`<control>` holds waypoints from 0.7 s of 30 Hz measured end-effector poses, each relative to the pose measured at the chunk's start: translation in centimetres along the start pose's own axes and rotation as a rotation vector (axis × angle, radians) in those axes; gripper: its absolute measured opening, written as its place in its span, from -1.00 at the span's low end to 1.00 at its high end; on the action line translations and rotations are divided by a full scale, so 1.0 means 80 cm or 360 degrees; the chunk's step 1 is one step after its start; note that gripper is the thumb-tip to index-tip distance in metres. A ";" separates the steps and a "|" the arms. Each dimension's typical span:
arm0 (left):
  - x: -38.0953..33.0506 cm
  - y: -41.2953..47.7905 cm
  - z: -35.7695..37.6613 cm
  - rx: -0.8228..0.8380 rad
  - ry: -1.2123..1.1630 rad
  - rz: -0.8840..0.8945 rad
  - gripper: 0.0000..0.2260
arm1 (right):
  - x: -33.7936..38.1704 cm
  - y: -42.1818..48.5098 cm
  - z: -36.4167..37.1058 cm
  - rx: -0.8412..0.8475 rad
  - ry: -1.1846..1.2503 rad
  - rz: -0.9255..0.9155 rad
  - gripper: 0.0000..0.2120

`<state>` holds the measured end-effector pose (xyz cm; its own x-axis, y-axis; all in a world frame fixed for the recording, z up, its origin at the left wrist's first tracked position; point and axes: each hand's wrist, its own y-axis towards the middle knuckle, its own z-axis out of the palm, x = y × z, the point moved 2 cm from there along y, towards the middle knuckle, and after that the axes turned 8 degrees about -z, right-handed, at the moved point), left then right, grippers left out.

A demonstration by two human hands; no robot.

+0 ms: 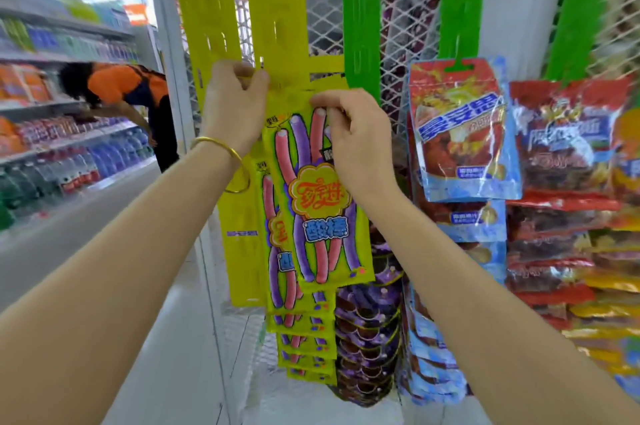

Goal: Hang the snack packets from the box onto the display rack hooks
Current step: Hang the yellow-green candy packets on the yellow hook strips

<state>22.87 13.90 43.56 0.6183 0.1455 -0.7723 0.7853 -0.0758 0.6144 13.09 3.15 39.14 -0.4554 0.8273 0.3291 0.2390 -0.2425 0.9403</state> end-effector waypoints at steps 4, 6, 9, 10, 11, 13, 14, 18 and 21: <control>-0.002 0.012 0.002 -0.0067 -0.0028 -0.0005 -0.62 | -0.003 0.026 0.020 -0.0030 0.0004 0.0004 -0.81; -0.003 0.014 0.002 -0.0094 0.0023 0.0032 -0.63 | -0.003 0.033 0.029 -0.0038 -0.0016 -0.0007 -0.78; -0.001 0.017 0.004 -0.0124 -0.0019 0.0020 -0.65 | -0.005 0.035 0.036 -0.0036 -0.0017 0.0019 -0.73; -0.001 0.017 0.005 -0.0127 -0.0051 0.0000 -0.66 | -0.005 0.035 0.036 -0.0040 -0.0015 0.0025 -0.72; 0.000 0.018 0.006 -0.0129 -0.0086 -0.0024 -0.67 | -0.005 0.034 0.037 -0.0046 -0.0016 0.0028 -0.71; 0.001 0.020 0.008 -0.0109 -0.0188 -0.0079 -0.69 | -0.006 0.034 0.037 -0.0054 -0.0020 0.0022 -0.70; 0.001 0.020 0.009 -0.0084 -0.0264 -0.0115 -0.71 | -0.007 0.033 0.038 -0.0054 -0.0019 0.0019 -0.70; -0.001 0.018 0.011 -0.0076 -0.0305 -0.0168 -0.73 | -0.004 0.031 0.041 -0.0020 -0.0044 0.0016 -0.69; -0.005 0.014 0.011 -0.0095 -0.0292 -0.0161 -0.74 | -0.001 0.034 0.041 -0.0036 -0.0120 -0.0011 -0.67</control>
<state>23.53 12.88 44.39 0.5357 -0.0330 -0.8437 0.8440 -0.0104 0.5363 16.59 4.12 41.40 -0.3906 0.8647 0.3158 0.2164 -0.2472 0.9445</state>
